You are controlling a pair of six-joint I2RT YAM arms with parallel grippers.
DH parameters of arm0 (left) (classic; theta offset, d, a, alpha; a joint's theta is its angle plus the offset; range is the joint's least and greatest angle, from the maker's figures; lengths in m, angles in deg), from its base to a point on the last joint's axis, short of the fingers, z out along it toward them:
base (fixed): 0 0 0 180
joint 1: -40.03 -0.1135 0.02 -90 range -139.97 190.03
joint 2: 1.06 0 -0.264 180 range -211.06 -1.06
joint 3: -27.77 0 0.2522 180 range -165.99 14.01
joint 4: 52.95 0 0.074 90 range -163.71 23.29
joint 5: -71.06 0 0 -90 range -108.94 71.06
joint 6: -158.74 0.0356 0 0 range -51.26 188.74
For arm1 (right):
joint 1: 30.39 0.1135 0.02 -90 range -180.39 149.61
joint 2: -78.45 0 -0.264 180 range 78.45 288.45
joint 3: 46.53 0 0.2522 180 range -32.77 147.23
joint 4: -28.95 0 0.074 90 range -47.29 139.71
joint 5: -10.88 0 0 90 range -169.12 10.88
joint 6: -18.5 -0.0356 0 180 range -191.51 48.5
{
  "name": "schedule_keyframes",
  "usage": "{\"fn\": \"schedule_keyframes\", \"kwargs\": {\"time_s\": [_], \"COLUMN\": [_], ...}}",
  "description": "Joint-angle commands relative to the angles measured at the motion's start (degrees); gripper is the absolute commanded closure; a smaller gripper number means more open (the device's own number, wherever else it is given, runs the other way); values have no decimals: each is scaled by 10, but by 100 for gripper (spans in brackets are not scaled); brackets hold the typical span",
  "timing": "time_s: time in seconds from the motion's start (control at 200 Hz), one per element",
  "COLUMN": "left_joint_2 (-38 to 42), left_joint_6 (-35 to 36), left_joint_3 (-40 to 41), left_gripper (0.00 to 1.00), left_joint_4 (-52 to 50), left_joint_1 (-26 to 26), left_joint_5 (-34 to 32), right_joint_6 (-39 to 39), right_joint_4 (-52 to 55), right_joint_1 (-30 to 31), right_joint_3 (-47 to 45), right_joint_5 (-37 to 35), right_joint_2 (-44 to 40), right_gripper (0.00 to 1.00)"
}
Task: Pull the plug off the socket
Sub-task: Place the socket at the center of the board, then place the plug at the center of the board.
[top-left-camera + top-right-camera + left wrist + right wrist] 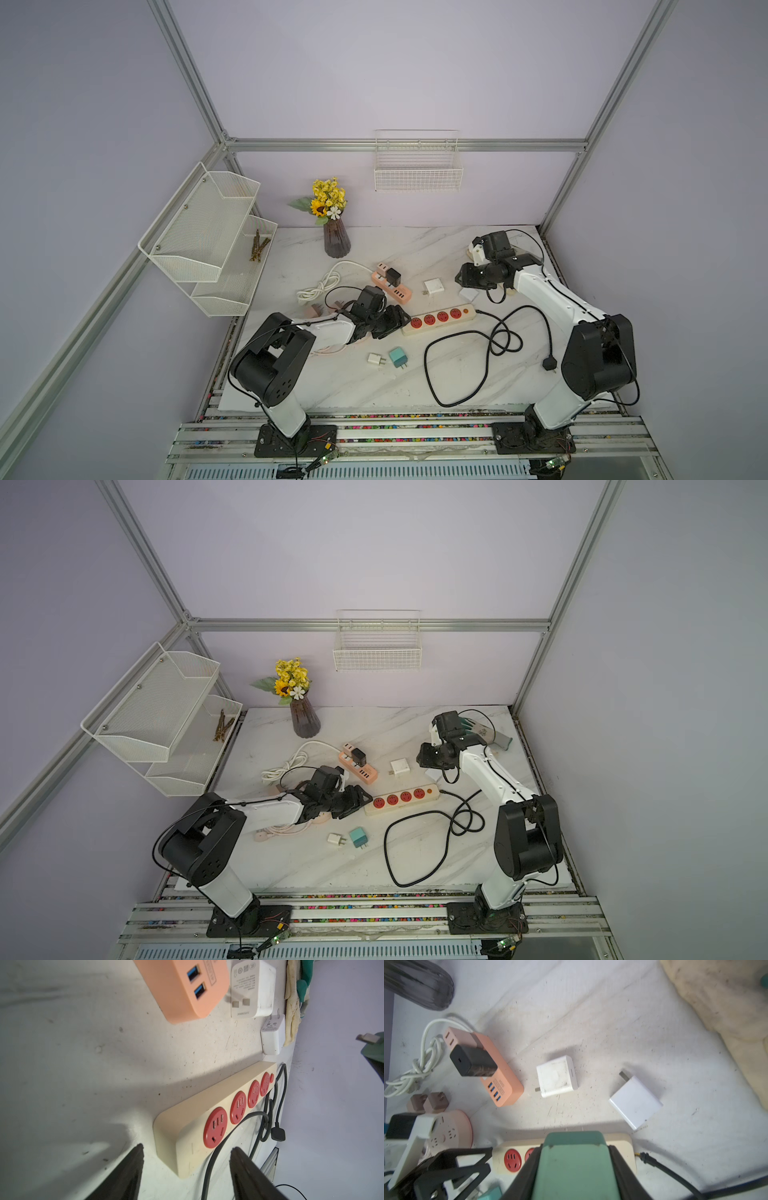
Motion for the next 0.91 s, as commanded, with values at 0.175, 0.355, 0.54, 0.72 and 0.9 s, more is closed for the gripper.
{"fn": "schedule_keyframes", "kwargs": {"time_s": [0.175,0.355,0.54,0.72,0.9], "left_joint_2": [145,238,293,300,292], "left_joint_6": [165,226,245,239,222], "left_joint_3": [-38,-54,-39,-29,-23], "left_gripper": [27,21,13,9,7], "left_joint_4": [-154,-246,-261,-262,-263], "left_joint_1": [-3,-3,-5,-5,-7], "left_joint_5": [-207,-321,-361,-373,-386], "right_joint_6": [-25,-40,-47,-49,-49], "right_joint_4": [-270,-271,-266,-246,-230], "right_joint_1": [50,51,51,51,50], "right_joint_3": [-7,40,45,36,19], "right_joint_5": [-146,-193,-215,-221,-225], "right_joint_2": [87,176,215,229,201], "right_gripper": [100,90,77,55,42]}}
